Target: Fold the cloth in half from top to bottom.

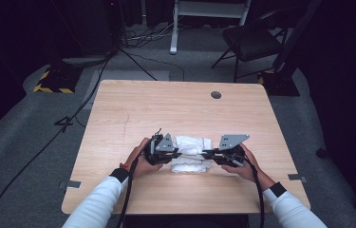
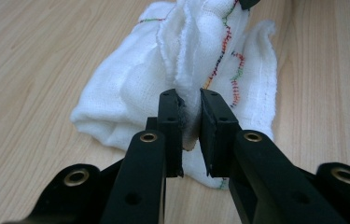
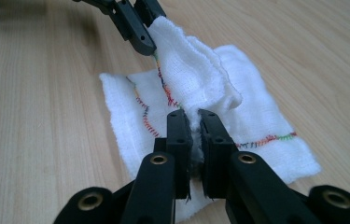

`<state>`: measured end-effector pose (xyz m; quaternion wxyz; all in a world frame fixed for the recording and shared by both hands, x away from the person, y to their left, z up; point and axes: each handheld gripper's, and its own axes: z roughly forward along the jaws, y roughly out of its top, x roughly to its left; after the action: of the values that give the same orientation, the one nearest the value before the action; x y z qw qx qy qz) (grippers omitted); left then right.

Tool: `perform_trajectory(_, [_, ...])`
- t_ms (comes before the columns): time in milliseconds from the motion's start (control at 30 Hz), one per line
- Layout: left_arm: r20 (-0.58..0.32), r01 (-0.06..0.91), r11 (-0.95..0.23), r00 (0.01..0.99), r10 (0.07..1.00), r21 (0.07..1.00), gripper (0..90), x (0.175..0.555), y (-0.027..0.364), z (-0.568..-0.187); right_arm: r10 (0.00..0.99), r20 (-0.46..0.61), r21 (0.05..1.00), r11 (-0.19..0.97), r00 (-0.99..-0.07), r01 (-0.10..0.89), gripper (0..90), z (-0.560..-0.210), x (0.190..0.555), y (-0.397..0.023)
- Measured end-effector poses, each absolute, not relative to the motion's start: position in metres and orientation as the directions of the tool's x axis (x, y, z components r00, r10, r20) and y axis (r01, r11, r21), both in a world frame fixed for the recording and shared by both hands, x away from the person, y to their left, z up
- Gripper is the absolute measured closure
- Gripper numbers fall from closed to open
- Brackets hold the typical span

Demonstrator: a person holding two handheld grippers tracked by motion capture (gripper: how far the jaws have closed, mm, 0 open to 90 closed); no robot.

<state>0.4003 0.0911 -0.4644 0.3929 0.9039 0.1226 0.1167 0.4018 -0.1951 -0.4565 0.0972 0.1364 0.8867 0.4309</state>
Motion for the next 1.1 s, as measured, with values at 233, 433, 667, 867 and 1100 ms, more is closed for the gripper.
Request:
perform_trajectory(233, [0.113,0.129,-0.668,0.945,0.307,0.733,76.9,0.396,0.091,-0.468,0.319,-0.048,0.776,0.609,-0.946,0.166,83.9,-0.462,0.397,-0.195])
perform_trajectory(433, [0.104,0.138,-0.664,0.944,0.312,0.735,76.8,0.392,0.095,-0.469,0.322,-0.046,0.776,0.607,-0.946,0.169,82.1,-0.463,0.395,-0.196])
perform_trajectory(667, [0.107,0.131,-0.677,0.948,0.298,0.724,80.4,0.385,0.096,-0.470,0.323,-0.051,0.767,0.619,-0.945,0.170,80.0,-0.466,0.388,-0.197])
perform_trajectory(867, [0.106,0.130,-0.686,0.951,0.290,0.716,82.2,0.379,0.098,-0.471,0.321,-0.052,0.761,0.626,-0.946,0.171,79.4,-0.468,0.385,-0.200])
perform_trajectory(1100, [0.102,0.140,-0.691,0.949,0.297,0.709,82.9,0.374,0.102,-0.472,0.329,-0.058,0.756,0.631,-0.942,0.174,77.6,-0.468,0.380,-0.205])
